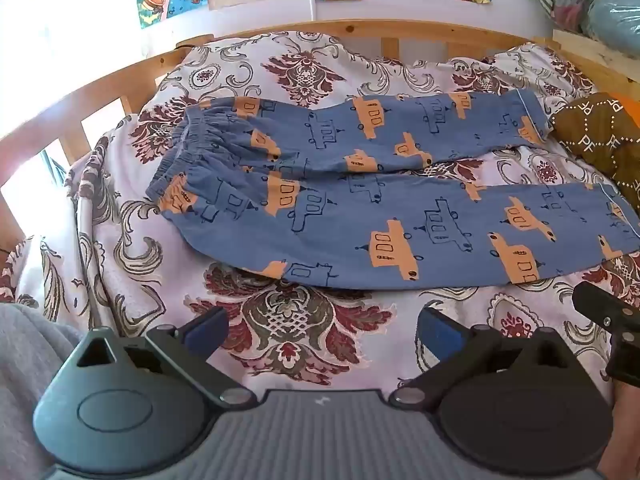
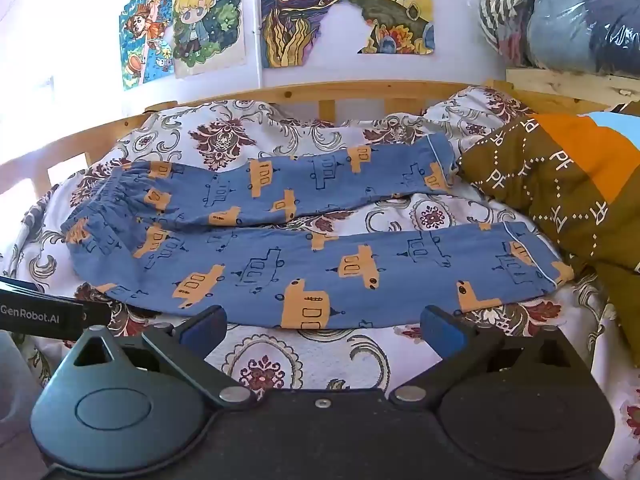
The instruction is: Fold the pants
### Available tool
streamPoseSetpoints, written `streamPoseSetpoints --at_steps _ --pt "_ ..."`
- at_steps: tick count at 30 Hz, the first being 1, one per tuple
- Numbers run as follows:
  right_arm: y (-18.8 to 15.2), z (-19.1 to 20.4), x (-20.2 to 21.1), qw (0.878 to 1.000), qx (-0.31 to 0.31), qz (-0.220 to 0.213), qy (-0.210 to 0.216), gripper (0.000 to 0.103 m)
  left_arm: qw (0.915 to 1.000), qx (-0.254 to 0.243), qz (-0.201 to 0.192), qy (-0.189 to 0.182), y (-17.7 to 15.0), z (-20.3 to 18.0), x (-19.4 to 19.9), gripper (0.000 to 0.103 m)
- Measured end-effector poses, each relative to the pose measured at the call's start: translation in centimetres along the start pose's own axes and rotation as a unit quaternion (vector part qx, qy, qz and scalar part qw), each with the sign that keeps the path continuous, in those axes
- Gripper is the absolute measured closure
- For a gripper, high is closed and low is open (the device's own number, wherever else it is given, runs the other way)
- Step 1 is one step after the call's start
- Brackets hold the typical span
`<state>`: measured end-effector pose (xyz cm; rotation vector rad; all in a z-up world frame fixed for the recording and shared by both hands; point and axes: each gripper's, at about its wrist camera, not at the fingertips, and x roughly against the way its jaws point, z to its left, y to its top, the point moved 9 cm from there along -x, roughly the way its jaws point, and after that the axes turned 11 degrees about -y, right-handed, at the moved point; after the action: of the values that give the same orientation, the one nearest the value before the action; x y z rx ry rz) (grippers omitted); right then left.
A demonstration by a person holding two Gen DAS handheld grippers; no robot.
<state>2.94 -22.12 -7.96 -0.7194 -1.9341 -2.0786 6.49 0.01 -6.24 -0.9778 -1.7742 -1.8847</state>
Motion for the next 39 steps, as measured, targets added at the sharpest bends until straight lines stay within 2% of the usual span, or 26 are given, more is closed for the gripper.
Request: streamPoseSetpoints --at_steps 39 --pt "0.06 -0.08 0.25 1.000 -0.007 -0.001 0.006 0.000 1.0000 -0.001 0.003 0.002 -0.07 0.04 0.03 0.000"
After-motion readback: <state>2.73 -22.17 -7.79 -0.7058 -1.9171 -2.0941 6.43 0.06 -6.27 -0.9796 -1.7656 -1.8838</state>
